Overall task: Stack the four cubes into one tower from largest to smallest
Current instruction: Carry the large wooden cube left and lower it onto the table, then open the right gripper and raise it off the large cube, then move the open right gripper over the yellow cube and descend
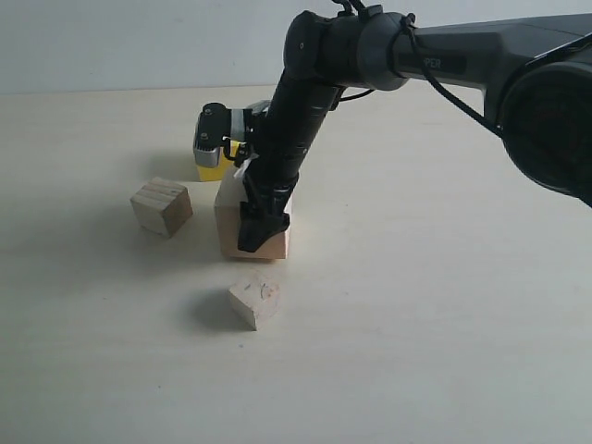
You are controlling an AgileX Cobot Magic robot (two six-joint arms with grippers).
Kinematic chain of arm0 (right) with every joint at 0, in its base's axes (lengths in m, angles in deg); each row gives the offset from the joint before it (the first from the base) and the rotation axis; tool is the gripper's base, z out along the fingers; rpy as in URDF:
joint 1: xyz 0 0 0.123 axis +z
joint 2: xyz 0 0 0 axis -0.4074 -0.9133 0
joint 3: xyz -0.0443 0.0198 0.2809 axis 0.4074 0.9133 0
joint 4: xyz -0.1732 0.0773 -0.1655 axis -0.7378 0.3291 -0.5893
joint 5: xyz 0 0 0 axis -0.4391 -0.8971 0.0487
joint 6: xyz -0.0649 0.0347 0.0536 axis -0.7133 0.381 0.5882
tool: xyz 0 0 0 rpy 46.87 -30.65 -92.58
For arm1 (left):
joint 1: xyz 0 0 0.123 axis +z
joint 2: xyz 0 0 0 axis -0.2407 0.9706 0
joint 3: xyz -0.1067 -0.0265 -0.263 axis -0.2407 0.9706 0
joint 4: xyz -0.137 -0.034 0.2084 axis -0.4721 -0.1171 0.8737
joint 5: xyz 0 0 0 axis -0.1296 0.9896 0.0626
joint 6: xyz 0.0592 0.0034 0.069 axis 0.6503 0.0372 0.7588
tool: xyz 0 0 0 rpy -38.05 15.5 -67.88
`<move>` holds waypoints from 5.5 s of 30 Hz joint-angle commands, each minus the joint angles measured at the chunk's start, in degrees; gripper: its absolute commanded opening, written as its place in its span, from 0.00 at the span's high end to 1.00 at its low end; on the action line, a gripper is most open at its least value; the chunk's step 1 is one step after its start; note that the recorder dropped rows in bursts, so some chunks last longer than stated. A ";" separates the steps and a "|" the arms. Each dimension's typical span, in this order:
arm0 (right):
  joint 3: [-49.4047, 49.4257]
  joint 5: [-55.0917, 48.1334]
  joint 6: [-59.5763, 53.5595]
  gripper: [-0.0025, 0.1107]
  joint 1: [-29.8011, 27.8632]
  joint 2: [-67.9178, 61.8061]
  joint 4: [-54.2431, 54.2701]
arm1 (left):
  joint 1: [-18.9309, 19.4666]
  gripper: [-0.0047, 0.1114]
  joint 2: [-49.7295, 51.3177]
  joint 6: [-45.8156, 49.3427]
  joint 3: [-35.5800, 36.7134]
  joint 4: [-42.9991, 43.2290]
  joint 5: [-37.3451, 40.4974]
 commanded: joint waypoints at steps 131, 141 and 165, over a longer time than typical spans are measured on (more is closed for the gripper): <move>-28.88 14.95 59.15 0.06 1.78 -5.65 -10.57 | -0.38 0.96 -0.32 -0.02 0.19 0.12 -0.58; -28.88 13.38 65.96 0.06 1.78 -5.65 -7.87 | -0.38 0.96 -0.32 -0.02 0.19 0.12 -0.58; -28.88 15.63 70.07 0.06 1.78 -5.65 -7.68 | -0.38 0.96 -0.32 -0.02 0.19 0.12 -0.58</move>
